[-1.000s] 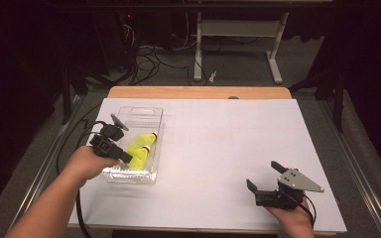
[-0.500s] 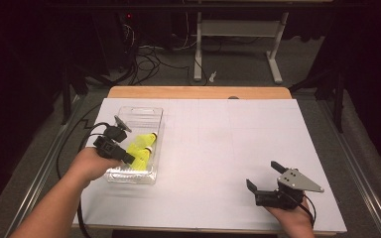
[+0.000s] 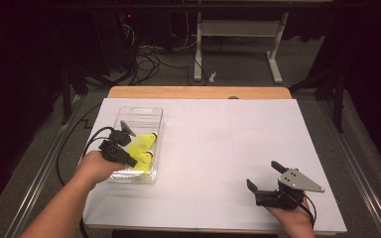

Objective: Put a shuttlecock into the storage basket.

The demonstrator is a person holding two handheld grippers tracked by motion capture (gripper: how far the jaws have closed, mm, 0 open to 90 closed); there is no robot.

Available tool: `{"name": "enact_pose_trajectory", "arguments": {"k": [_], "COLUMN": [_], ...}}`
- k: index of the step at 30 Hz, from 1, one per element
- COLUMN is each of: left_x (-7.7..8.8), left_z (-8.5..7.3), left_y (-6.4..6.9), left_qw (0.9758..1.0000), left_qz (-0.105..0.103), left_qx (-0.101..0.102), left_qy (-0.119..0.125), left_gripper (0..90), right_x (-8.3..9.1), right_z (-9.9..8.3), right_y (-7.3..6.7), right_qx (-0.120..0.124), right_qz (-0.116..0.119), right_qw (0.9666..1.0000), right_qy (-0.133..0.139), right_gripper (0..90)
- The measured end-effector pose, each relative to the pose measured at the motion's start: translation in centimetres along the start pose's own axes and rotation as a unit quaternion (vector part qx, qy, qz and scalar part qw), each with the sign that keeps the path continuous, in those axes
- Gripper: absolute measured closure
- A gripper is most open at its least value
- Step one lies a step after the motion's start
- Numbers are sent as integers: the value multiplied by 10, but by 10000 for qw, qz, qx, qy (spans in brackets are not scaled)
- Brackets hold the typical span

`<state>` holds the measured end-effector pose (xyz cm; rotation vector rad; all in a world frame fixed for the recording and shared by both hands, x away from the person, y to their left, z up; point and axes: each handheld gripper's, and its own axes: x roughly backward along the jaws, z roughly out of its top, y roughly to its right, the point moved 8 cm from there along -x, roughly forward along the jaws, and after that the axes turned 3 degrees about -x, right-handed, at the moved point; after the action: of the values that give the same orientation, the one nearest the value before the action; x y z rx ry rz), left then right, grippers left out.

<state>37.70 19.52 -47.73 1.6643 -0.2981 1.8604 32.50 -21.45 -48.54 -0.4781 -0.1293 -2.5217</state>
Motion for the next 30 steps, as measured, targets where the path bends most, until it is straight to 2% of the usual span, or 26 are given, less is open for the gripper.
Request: {"name": "enact_pose_trajectory", "arguments": {"k": [5,7,16,17,18,25,30], "left_x": [-4,-5,-6,-4,-6,-4,-3], "left_z": [-3,-3,-4,-5,-4,-6,-8], "left_y": [-2,-1,-1,-2,-1,-1,-2], "left_qw": [10000,9999,9999,10000,9999,9999,9997], "left_qz": [-10,13,26,13,32,38,119], "left_qx": [48,140,154,67,165,159,196], "left_qy": [-35,53,49,-35,13,-27,-53], "left_gripper": [865,863,840,827,800,700,578], "right_x": [0,0,-1,0,0,-1,-1], "right_z": [0,0,0,0,0,0,0], "right_y": [0,0,-1,-1,-1,-1,-1], "right_qx": [-6,1,-2,0,1,-7,-16], "right_qz": [8,6,10,4,3,5,0], "right_qw": [10000,10000,10000,10000,10000,10000,10000], "right_qy": [-2,-6,-1,-7,-7,-2,-9], "right_gripper": [3,3,3,3,3,3,3]}}
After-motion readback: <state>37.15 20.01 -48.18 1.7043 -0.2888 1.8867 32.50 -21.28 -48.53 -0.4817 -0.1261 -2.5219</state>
